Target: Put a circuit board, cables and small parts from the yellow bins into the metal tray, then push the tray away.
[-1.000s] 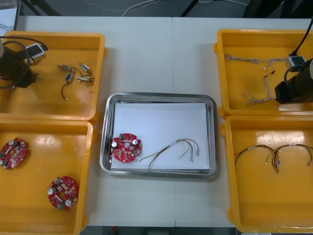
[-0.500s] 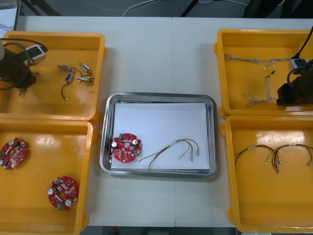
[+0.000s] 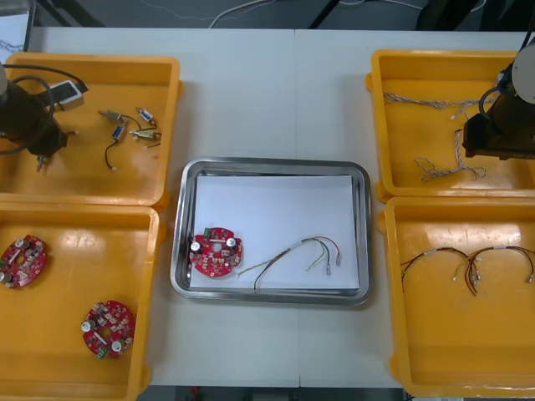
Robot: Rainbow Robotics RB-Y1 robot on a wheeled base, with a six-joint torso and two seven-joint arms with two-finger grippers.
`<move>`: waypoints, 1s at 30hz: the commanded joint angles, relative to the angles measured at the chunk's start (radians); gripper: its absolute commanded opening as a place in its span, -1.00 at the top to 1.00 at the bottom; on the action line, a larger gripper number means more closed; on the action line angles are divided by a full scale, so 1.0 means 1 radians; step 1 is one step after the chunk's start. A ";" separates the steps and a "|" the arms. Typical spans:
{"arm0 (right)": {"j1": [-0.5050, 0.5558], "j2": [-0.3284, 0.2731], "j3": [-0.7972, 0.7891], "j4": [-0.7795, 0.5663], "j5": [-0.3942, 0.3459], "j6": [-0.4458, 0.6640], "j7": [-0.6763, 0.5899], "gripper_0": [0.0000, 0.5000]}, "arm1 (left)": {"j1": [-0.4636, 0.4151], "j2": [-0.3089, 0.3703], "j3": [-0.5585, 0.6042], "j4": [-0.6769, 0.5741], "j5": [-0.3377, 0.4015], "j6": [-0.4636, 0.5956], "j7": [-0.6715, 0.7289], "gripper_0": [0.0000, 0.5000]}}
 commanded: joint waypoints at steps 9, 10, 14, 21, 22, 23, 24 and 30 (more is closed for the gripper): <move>-0.049 0.109 -0.057 -0.022 0.097 0.053 -0.506 -1.00 | -0.008 -0.018 0.006 -0.088 0.094 0.093 -0.038 1.00; -0.049 0.116 -0.061 -0.022 0.098 0.058 -0.530 -1.00 | -0.002 -0.018 0.003 -0.104 0.088 0.095 -0.026 1.00; -0.049 0.148 -0.112 -0.011 0.106 0.085 -0.647 -1.00 | 0.044 -0.019 -0.043 -0.257 0.030 0.141 0.168 1.00; -0.049 0.188 -0.212 0.009 0.107 0.107 -0.736 -1.00 | 0.079 -0.024 -0.069 -0.369 -0.019 0.170 0.316 1.00; -0.049 0.191 -0.225 0.015 0.104 0.107 -0.736 -1.00 | 0.079 -0.024 -0.069 -0.369 -0.021 0.171 0.316 1.00; -0.049 0.192 -0.236 0.018 0.106 0.105 -0.737 -1.00 | 0.082 -0.024 -0.069 -0.369 -0.024 0.171 0.316 1.00; -0.049 0.194 -0.244 0.021 0.104 0.105 -0.737 -1.00 | 0.084 -0.022 -0.069 -0.369 -0.024 0.170 0.316 1.00; -0.081 0.198 -0.271 0.114 0.103 0.082 -0.733 -1.00 | 0.096 -0.022 -0.064 -0.369 -0.033 0.156 0.310 0.98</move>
